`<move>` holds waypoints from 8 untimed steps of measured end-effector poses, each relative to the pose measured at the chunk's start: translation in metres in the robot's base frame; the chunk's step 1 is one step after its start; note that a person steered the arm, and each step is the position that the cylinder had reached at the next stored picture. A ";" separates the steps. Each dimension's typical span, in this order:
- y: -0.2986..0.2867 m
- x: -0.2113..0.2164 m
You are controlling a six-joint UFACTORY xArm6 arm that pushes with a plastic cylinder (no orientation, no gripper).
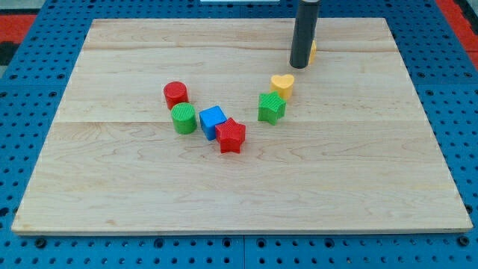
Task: Push the yellow heart closer to the yellow hexagon
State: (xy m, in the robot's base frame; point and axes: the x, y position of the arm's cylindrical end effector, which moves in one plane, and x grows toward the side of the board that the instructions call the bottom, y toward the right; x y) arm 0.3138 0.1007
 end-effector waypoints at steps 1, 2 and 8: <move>-0.009 0.003; -0.035 0.005; -0.083 0.035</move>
State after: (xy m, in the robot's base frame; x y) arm 0.3491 0.0173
